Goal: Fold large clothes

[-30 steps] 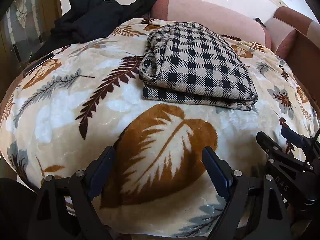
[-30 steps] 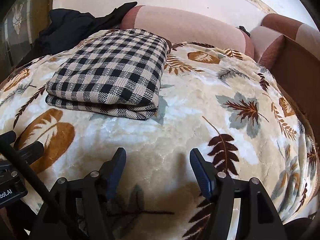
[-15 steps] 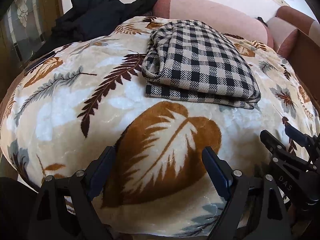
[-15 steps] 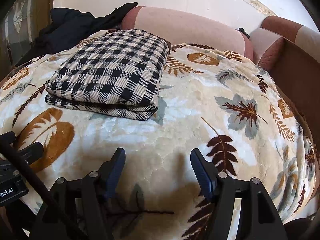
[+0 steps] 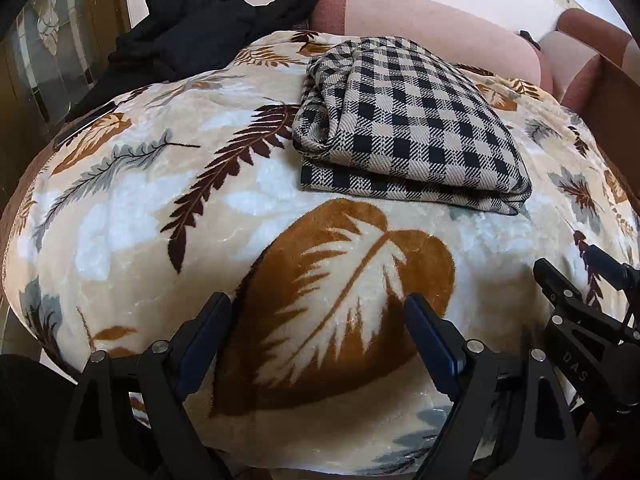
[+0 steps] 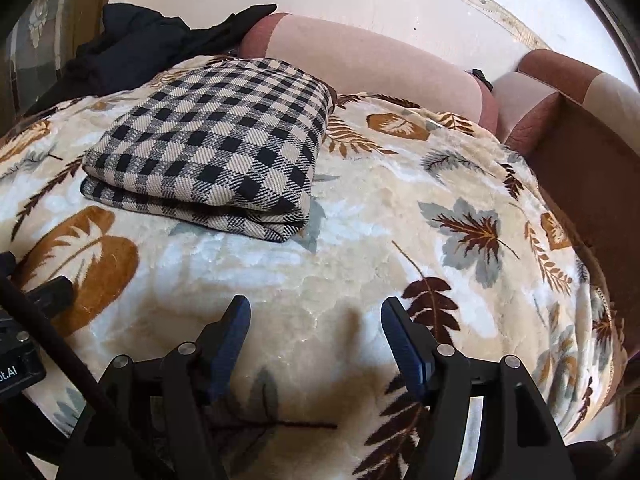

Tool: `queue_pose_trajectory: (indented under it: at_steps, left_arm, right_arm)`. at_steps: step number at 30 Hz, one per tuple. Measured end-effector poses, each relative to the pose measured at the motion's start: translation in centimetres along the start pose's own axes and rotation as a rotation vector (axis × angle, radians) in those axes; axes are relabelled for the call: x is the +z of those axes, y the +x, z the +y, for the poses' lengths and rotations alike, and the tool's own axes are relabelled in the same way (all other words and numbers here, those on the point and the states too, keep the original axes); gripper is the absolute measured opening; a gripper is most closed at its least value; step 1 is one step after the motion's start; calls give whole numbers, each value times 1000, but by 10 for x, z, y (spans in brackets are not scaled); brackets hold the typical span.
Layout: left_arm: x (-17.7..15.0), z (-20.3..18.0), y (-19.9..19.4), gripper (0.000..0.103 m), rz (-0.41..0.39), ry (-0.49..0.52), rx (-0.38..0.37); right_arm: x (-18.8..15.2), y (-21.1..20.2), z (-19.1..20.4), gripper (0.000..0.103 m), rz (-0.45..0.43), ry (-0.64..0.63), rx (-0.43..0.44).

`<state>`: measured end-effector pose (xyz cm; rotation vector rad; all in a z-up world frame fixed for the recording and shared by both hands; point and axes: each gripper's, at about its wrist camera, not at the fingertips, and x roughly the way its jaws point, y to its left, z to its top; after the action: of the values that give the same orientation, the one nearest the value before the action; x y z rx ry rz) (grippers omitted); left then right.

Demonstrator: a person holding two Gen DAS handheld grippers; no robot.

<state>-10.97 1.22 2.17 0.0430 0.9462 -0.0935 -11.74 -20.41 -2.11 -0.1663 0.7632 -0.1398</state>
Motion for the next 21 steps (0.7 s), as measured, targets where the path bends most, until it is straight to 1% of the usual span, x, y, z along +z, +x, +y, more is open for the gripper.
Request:
queue_pose_trajectory:
  at_steps: [5, 7, 21]
  left_arm:
    - [-2, -2, 1, 87, -4, 17, 12]
    - [-2, -2, 1, 87, -3, 21, 14]
    - [-3, -2, 3, 87, -3, 25, 16]
  right_arm:
    - [-1, 5, -2, 73, 24, 0, -13]
    - [-1, 5, -3, 75, 26, 1, -16]
    - [0, 6, -3, 75, 30, 5, -20]
